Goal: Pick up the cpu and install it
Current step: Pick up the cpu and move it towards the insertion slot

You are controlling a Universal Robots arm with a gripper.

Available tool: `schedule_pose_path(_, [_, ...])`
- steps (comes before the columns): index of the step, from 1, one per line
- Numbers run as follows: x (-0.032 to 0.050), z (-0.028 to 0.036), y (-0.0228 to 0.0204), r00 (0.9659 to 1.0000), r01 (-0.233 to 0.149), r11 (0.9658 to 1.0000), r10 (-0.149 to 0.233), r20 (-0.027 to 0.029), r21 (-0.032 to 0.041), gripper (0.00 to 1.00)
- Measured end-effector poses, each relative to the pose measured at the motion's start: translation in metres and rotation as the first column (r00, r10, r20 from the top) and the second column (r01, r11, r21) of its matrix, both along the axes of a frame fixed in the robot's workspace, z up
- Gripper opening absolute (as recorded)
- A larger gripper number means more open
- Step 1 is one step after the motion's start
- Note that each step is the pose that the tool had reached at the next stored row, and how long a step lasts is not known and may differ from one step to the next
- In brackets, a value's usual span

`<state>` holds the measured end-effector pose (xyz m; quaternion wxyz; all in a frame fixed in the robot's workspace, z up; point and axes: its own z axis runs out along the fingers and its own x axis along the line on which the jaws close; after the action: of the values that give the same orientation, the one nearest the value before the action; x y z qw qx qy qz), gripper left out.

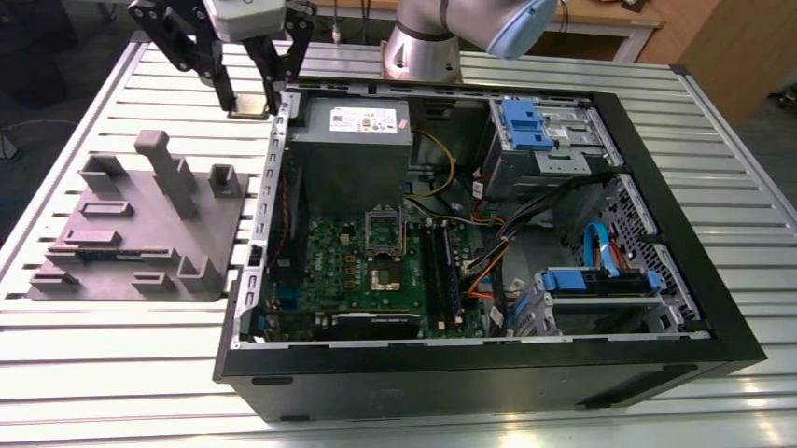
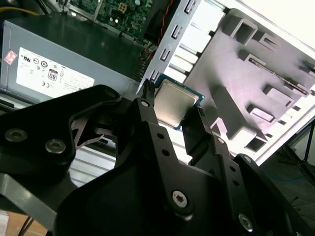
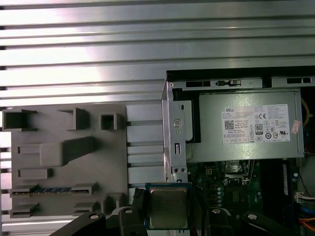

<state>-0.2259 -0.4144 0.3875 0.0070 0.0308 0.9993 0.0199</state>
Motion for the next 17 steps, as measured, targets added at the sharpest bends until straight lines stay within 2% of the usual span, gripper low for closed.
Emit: schedule_pose_path(17, [0.0157, 0.0, -0.0001, 1.0, 0.0, 1.0, 0.0, 0.0, 0.0, 0.47])
